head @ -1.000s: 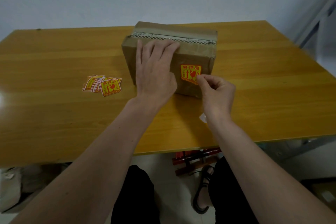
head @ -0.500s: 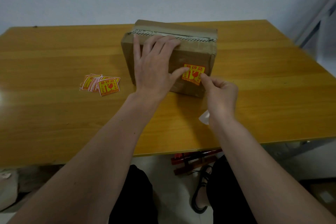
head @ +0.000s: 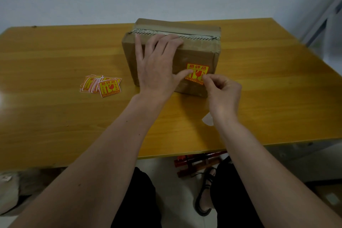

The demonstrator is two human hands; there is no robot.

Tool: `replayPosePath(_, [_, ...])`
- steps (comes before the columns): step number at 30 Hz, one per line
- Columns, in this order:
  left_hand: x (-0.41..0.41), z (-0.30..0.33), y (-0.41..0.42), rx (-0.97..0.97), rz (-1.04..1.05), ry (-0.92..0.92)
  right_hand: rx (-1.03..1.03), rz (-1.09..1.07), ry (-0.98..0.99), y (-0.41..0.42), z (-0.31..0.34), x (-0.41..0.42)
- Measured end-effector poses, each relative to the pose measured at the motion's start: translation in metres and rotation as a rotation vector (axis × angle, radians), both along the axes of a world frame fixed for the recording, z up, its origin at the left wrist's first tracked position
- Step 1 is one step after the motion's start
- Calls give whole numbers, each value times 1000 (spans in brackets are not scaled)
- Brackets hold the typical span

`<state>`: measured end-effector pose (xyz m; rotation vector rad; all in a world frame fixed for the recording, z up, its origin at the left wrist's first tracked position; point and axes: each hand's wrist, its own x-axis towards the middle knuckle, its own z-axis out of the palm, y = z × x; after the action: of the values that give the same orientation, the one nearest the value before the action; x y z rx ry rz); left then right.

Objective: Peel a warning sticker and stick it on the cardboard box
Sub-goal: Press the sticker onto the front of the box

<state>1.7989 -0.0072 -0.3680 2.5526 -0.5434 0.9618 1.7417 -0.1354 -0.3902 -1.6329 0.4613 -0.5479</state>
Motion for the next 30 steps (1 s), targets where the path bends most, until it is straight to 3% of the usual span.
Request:
replayPosePath(11, [5,0,-6,26,42,-2,168,64,90,-7,4,-1])
replayPosePath(14, [7,2,-7,21,44,14,205,-32,110,-11,2,-2])
replayPosePath(17, [9,3,-6,15,36,30,-15,-98,124,-19,0,1])
replayPosePath(21, [10,0,-4,39,46,24,-353,112,105,-25,4,25])
replayPosePath(30, [15,3,-7,99,83,64,-539,150,156,-35,-2,42])
